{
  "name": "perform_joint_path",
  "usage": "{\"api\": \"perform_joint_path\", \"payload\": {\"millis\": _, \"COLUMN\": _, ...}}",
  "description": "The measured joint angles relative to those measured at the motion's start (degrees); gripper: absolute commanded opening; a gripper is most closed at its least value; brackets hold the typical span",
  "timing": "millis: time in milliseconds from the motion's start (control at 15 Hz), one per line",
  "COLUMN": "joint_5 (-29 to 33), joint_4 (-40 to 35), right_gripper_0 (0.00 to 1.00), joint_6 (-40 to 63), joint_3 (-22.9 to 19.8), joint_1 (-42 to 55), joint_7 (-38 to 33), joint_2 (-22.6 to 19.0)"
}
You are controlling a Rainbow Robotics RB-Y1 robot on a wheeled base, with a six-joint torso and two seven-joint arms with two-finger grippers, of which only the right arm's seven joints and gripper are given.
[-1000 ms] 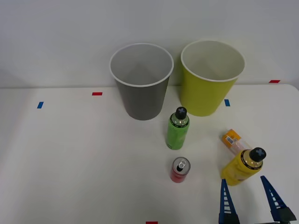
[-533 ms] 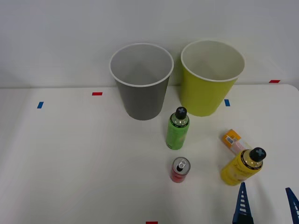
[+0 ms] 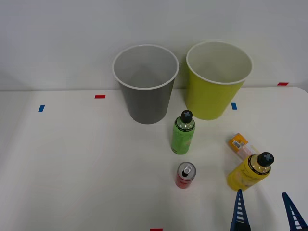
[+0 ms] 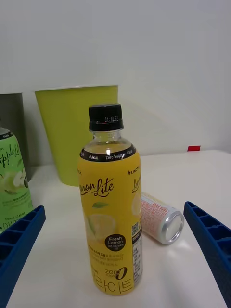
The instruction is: Put cans in the gray bin, plastic bottles in the light green bin
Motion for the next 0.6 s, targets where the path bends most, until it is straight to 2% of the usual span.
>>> {"api": "perform_joint_path", "payload": {"millis": 267, "joint_5": -2.85, "joint_4": 0.00, "right_gripper_0": 1.00, "joint_6": 0.11, "joint_3": 1.72, "joint_1": 0.33, "joint_7": 0.55, "joint_2": 0.17}}
{"api": "perform_joint_path", "payload": {"millis": 600, "joint_5": -2.24, "joint_4": 0.00, "right_gripper_0": 1.00, "joint_6": 0.11, "joint_3": 1.14, "joint_1": -0.06, "joint_7": 1.46, "joint_2": 0.92}}
